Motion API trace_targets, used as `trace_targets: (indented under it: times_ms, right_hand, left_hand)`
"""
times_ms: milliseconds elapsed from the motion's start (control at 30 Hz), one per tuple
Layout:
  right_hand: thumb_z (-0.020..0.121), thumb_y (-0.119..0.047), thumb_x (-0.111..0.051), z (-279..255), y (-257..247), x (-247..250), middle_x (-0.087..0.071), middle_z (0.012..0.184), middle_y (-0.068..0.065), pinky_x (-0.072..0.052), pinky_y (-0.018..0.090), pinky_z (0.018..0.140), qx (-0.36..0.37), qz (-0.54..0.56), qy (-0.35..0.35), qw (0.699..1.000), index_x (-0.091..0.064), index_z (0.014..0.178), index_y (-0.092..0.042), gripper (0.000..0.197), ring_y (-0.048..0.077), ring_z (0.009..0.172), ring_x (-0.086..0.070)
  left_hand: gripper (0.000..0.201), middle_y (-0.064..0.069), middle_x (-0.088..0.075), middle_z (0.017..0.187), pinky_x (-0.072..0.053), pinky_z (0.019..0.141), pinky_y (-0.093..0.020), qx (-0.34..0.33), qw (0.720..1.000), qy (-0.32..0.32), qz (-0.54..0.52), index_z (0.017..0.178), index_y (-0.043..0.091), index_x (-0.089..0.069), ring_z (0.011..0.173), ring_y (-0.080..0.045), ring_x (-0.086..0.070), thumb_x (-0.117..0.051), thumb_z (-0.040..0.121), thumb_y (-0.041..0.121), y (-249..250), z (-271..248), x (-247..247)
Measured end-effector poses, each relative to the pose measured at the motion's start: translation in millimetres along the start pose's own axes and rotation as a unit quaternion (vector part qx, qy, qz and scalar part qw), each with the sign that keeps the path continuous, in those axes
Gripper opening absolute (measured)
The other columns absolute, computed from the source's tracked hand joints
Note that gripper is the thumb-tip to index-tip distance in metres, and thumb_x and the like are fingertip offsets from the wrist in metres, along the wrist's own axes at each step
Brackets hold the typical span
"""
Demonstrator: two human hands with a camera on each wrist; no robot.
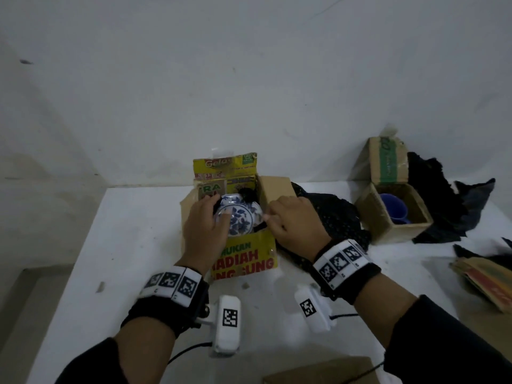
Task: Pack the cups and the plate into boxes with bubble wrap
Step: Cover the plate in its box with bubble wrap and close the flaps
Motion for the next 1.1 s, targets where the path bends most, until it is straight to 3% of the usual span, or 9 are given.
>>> trace_targets:
  times_ms: [100,233,400,533,700,833,900,1000,1100]
  right_hand:
    - [0.080,-0.034,-0.041,-24,58,23,-0.060,0.079,0.002,-0.042,0.036,0.066,-0.096,0.025,0.029,0.995,-0.059,0.081,-0.016,0.025,0.026,0.075,-0.056]
    - [0.084,-0.033,-0.054,-68,150,12,-0.058,0.101,0.007,-0.047,0.043,0.084,-0.280,0.042,-0.062,0.957,-0.054,0.099,-0.018,0.021,0.028,0.096,-0.056]
    - [0.085,-0.034,-0.055,-128,218,-20,-0.050,0.124,0.020,-0.047,0.041,0.089,-0.411,0.038,-0.192,0.890,-0.039,0.122,-0.008,0.048,0.036,0.111,-0.052]
    - [0.088,-0.037,-0.056,-153,240,-49,-0.046,0.133,0.024,-0.048,0.040,0.090,-0.440,0.062,-0.258,0.858,-0.014,0.142,0.000,0.078,0.036,0.115,-0.053]
    - [0.089,-0.022,-0.057,-152,241,-65,-0.044,0.131,0.024,-0.047,0.036,0.076,-0.391,0.030,-0.266,0.880,-0.019,0.139,-0.001,0.065,0.034,0.107,-0.056]
    - [0.087,-0.020,-0.054,-150,239,-69,-0.037,0.133,0.024,-0.047,0.040,0.082,-0.384,0.048,-0.240,0.890,-0.017,0.141,-0.011,0.066,0.037,0.108,-0.053]
    - [0.085,-0.022,-0.053,-151,236,-73,-0.029,0.140,0.025,-0.046,0.041,0.084,-0.388,0.064,-0.239,0.888,-0.012,0.143,-0.016,0.071,0.039,0.113,-0.049]
    - [0.083,-0.023,-0.055,-153,240,-77,-0.030,0.141,0.023,-0.044,0.041,0.089,-0.415,0.102,-0.231,0.874,-0.006,0.146,-0.021,0.080,0.036,0.116,-0.048]
    - [0.081,-0.021,-0.054,-149,244,-74,-0.046,0.132,0.018,-0.046,0.040,0.088,-0.420,0.159,-0.193,0.873,-0.009,0.145,-0.019,0.078,0.033,0.112,-0.053]
  left_hand:
    - [0.038,0.002,-0.052,0.120,-0.041,0.099,-0.034,-0.090,0.994,-0.009,-0.065,0.120,0.019,-0.052,0.115,-0.013,-0.047,-0.048,0.083,0.029,62,-19,-27]
    - [0.025,0.009,-0.051,0.111,-0.033,0.091,-0.009,-0.158,0.978,-0.100,-0.088,0.112,0.024,-0.052,0.106,0.002,-0.044,-0.051,0.088,0.020,124,-46,-93]
    - [0.032,0.001,-0.053,0.119,-0.039,0.099,-0.025,-0.159,0.964,-0.207,-0.040,0.117,0.019,-0.053,0.115,-0.011,-0.047,-0.050,0.085,0.024,132,-63,-185]
    - [0.035,-0.004,-0.050,0.126,-0.036,0.107,-0.038,-0.134,0.968,-0.196,0.077,0.118,0.018,-0.053,0.129,-0.023,-0.039,-0.051,0.084,0.025,107,-48,-227]
    - [0.035,-0.006,-0.025,0.151,-0.027,0.111,-0.048,-0.075,0.960,-0.163,0.215,0.123,0.021,-0.051,0.144,-0.030,-0.007,-0.051,0.088,0.018,82,-17,-243]
    - [0.040,-0.012,-0.008,0.156,-0.047,0.090,-0.047,-0.042,0.958,-0.121,0.258,0.123,0.021,-0.048,0.137,-0.036,-0.025,-0.053,0.084,0.014,74,2,-241]
    - [0.048,-0.019,-0.023,0.149,-0.047,0.088,-0.045,0.021,0.956,-0.122,0.267,0.132,0.022,-0.039,0.129,-0.038,-0.034,-0.051,0.086,0.015,61,6,-239]
    - [0.060,-0.020,-0.058,0.105,-0.051,0.076,-0.044,0.093,0.958,-0.115,0.247,0.138,0.022,-0.029,0.092,-0.038,-0.056,-0.053,0.084,0.017,42,7,-237]
    - [0.068,-0.020,-0.058,0.111,-0.052,0.072,-0.044,0.129,0.952,-0.106,0.258,0.142,0.022,-0.021,0.091,-0.039,-0.057,-0.056,0.083,0.022,30,5,-233]
Point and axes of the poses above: each hand's wrist, its own z-axis towards the middle knuckle, its own x-axis out of the back of the hand, y = z × x, the point moved 10 cm from there along z, towards the middle knuckle
